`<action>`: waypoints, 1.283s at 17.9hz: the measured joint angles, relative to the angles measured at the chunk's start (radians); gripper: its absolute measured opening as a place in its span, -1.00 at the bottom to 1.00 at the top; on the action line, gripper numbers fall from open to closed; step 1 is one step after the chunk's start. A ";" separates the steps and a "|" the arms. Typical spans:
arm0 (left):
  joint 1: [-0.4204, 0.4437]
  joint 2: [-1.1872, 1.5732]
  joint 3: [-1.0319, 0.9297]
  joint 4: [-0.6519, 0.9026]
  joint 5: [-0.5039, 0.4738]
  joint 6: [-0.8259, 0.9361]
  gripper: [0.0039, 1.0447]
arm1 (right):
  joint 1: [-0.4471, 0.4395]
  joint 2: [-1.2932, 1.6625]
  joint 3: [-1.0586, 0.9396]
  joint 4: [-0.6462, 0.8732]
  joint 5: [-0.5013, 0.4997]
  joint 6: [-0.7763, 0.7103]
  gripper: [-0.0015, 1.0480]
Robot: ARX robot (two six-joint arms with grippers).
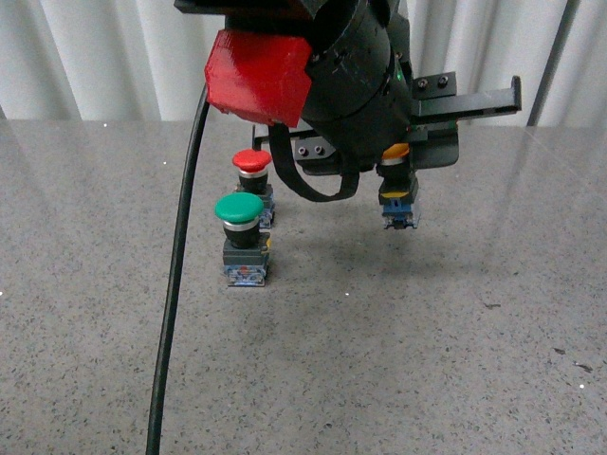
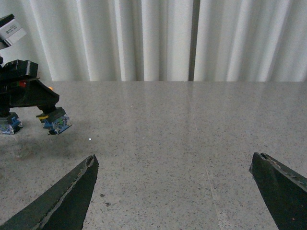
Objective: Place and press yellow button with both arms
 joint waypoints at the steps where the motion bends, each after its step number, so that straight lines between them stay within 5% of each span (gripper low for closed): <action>1: 0.001 0.008 0.000 0.000 0.003 -0.014 -0.36 | 0.000 0.000 0.000 0.000 0.000 0.000 0.87; 12: 0.006 0.054 -0.018 -0.010 -0.017 -0.043 -0.37 | 0.000 0.000 0.000 0.000 0.000 0.000 0.87; 19: 0.032 0.053 -0.013 0.037 0.008 -0.012 0.91 | 0.000 0.000 0.000 0.000 0.000 0.000 0.87; 23: 0.032 0.035 -0.071 0.251 0.000 0.037 0.88 | 0.000 0.000 0.000 0.000 0.000 0.000 0.87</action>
